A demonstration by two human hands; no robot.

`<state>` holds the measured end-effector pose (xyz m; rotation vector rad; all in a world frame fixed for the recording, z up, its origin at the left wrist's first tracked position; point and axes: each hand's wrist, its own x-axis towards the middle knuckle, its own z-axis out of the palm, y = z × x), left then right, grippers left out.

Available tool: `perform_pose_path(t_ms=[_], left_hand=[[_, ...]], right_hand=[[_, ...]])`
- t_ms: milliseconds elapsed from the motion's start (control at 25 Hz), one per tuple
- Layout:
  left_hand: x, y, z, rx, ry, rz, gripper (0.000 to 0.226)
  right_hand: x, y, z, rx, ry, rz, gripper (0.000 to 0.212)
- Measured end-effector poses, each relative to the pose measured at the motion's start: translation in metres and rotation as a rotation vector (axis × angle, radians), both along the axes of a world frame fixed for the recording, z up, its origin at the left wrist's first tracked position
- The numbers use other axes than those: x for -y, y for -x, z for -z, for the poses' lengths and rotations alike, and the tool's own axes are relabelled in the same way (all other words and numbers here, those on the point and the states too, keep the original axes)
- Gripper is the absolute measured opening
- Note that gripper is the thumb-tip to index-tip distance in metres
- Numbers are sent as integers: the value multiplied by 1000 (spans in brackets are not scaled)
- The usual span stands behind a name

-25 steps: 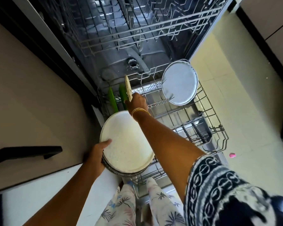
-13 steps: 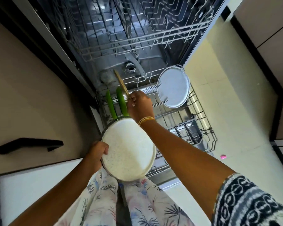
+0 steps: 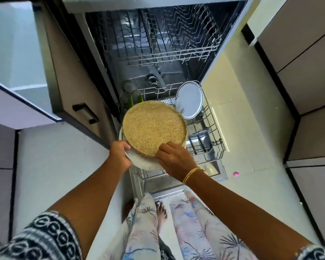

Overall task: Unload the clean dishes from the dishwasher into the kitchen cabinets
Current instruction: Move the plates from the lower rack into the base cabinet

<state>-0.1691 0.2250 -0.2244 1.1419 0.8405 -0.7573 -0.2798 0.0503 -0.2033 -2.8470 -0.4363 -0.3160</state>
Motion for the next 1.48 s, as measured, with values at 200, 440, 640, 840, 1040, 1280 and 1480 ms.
perform_pose_path(t_ms=[200, 440, 640, 840, 1040, 1280, 1480], left_hand=[[-14, 33, -55, -27, 108, 8, 55], [-57, 79, -93, -16, 156, 35, 22], [-135, 96, -92, 149, 54, 40, 29], [-212, 85, -88, 274, -343, 145, 38], [-282, 38, -97, 318, -409, 113, 38], [-313, -58, -94, 316, -479, 36, 30], [-320, -136, -91, 230, -488, 33, 34]], right_hand=[[-13, 40, -44, 35, -103, 32, 16], [-24, 33, -62, -389, -1003, 1050, 53], [-94, 38, -36, -623, -1257, 1133, 17], [-185, 26, -38, -692, -1426, 1106, 14], [-255, -30, -40, -717, -1541, 1077, 24], [-291, -127, -45, -640, -1531, 1079, 32], [-303, -213, -50, -562, -1591, 1112, 27]])
